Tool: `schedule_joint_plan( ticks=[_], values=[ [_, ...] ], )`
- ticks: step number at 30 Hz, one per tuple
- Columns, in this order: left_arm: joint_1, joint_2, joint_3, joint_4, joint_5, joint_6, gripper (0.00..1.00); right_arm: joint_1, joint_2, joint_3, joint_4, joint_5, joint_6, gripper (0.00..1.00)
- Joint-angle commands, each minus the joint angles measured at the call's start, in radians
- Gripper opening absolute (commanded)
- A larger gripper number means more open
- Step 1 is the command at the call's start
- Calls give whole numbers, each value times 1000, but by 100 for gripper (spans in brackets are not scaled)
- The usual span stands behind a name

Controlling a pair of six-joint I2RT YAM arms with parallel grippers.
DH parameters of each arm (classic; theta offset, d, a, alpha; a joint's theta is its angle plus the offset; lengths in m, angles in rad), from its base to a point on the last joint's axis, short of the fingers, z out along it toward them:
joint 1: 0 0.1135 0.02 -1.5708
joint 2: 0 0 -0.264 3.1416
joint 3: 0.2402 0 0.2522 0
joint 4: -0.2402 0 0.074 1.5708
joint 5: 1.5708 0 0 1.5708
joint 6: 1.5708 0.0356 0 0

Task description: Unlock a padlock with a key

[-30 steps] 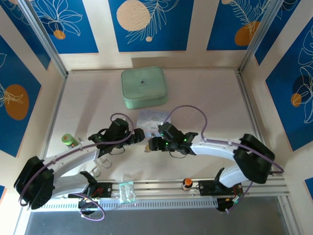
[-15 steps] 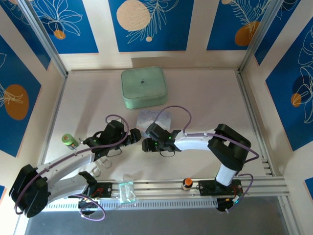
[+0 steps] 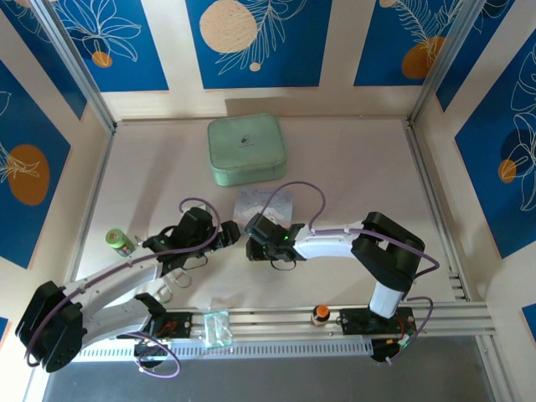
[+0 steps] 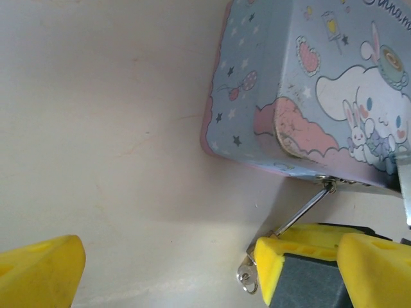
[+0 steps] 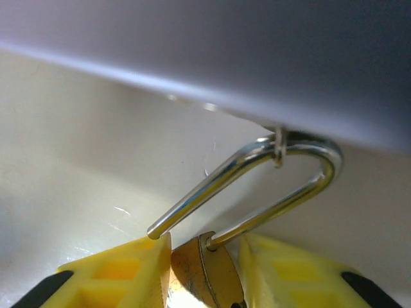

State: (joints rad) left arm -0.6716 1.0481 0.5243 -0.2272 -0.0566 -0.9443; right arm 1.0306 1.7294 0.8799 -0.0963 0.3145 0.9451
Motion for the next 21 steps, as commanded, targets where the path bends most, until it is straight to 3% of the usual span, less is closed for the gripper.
schedule_joint_plan(
  ticks=[1, 5, 9, 13, 21],
  values=[
    [9, -1, -8, -2, -11, -14, 100, -10, 31, -57, -27, -57, 46, 28],
    [10, 13, 10, -1, -20, -4, 100, -15, 16, -78, -1, -74, 59, 27],
    [10, 40, 42, 14, -43, 20, 99, -27, -13, -132, 67, -121, 90, 19],
    [13, 115, 125, 21, -127, 95, 100, -43, -16, -202, 179, -174, 145, 16],
    [56, 321, 233, 209, -136, 225, 100, -87, -27, -338, 413, -207, 219, 13]
  ],
)
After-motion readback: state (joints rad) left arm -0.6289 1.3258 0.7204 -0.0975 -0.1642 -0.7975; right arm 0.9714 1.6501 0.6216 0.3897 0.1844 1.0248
